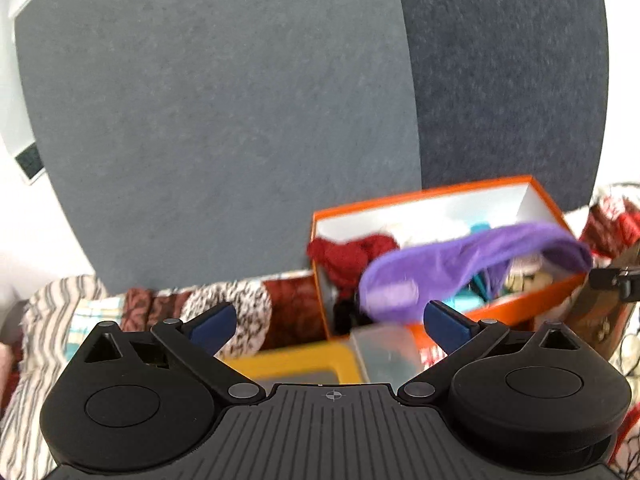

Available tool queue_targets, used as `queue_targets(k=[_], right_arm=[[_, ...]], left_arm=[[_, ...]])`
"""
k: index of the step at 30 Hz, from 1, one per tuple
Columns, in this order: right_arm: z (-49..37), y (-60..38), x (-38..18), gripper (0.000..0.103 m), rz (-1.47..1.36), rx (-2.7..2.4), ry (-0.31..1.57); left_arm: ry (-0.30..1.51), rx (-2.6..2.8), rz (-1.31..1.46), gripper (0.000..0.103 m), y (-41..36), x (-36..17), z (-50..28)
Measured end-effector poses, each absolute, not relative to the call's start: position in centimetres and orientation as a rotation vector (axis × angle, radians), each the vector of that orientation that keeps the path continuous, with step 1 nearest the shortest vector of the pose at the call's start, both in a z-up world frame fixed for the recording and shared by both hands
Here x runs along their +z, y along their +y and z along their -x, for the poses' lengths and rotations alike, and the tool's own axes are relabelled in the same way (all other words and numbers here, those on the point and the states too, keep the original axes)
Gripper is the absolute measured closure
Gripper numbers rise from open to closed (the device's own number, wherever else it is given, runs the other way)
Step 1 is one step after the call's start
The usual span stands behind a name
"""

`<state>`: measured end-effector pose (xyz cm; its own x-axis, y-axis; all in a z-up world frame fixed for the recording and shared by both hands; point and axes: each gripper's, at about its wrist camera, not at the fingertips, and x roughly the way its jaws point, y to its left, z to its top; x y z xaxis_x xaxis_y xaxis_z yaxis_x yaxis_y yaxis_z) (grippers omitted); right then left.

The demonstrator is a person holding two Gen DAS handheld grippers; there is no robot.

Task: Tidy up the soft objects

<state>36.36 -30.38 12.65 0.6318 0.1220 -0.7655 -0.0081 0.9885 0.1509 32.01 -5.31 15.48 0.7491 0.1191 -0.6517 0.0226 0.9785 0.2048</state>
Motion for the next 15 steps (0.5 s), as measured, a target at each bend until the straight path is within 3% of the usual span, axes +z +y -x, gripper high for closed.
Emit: queue_targets(k=[15], right_arm=[[-31.9,-29.5,12.5,0.008,-0.087,0.089,0.924]], left_arm=[[0.772,0.013,-0.227,0.0,-7.0,13.9,-27.3]])
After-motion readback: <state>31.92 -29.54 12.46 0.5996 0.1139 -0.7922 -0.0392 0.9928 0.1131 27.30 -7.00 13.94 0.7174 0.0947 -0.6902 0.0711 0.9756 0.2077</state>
